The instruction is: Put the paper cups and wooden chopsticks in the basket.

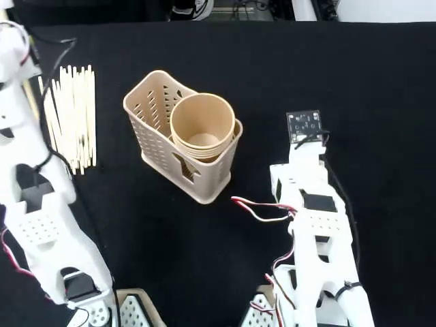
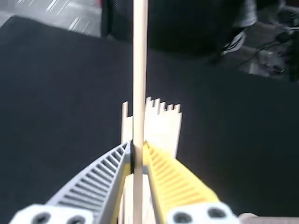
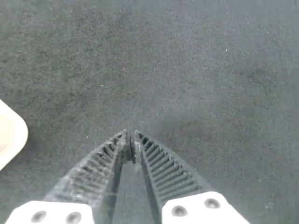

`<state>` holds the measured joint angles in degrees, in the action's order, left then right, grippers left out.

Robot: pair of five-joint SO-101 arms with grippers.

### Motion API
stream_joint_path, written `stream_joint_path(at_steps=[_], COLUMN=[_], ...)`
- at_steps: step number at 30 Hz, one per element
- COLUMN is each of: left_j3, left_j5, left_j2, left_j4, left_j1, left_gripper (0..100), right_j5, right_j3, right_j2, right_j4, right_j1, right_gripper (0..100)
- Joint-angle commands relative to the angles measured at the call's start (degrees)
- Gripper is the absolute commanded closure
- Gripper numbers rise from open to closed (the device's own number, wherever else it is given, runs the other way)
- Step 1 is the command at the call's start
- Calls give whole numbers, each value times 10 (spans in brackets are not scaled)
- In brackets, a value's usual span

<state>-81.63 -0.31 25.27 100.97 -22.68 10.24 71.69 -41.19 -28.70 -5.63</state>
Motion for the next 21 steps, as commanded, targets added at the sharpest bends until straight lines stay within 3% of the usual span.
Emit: stream_joint_path(at_steps=[1, 9, 21], left_j3=[0, 60, 408], left_j5=[14, 15, -7], left_j2=[-53, -148, -425], left_j4=[0, 1, -2], left_j1=[41, 141, 231], left_gripper=[971, 971, 971], right_j5=[2, 33, 33], right_j3=[-5, -4, -10], right_j2=[-10, -10, -10], right_j4=[11, 11, -10], right_j1=[4, 4, 4], right_gripper=[985, 985, 984])
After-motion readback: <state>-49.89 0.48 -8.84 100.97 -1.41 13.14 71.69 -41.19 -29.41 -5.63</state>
